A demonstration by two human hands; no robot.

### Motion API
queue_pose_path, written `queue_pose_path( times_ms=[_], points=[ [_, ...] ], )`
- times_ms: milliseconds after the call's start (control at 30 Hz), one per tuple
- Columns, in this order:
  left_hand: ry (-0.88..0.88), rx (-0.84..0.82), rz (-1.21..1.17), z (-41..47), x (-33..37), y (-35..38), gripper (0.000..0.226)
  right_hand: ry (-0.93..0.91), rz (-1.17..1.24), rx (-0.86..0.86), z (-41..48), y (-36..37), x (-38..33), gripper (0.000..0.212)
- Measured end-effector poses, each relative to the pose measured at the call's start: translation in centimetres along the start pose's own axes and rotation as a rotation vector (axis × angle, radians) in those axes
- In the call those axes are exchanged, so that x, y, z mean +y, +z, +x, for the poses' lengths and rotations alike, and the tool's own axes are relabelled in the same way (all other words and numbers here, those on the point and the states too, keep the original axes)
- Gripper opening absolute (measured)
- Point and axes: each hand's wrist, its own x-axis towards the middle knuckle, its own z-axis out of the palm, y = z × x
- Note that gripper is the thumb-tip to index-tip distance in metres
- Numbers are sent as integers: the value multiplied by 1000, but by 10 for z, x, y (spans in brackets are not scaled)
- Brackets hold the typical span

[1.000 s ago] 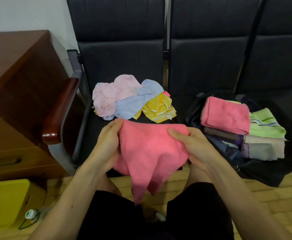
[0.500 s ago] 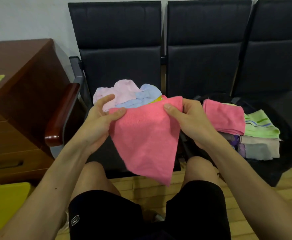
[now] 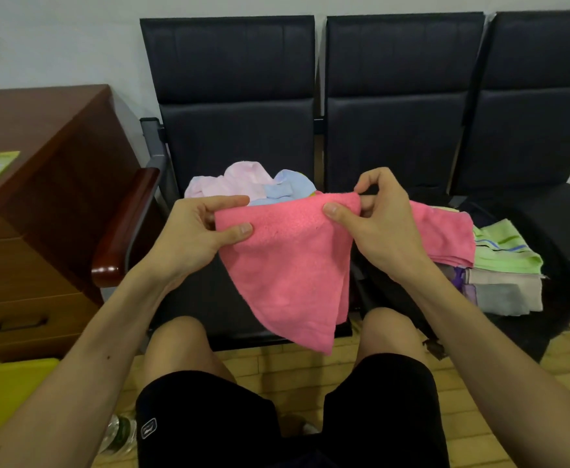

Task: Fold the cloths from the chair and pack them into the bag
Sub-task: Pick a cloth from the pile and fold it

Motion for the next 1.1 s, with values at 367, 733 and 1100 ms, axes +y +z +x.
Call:
queue_pose_path(
  times_ms=[367,733,1100],
  points=[
    [64,122,401,4,-16,2,35,-103,-391,-127,-5,-5,11,25],
    [135,216,543,-5,-21,9,10,-107,-542,-156,-8,-7,28,22],
    [175,-19,192,-17,-21,11,16,182,43,-366,-16,-19,41,21]
  ],
)
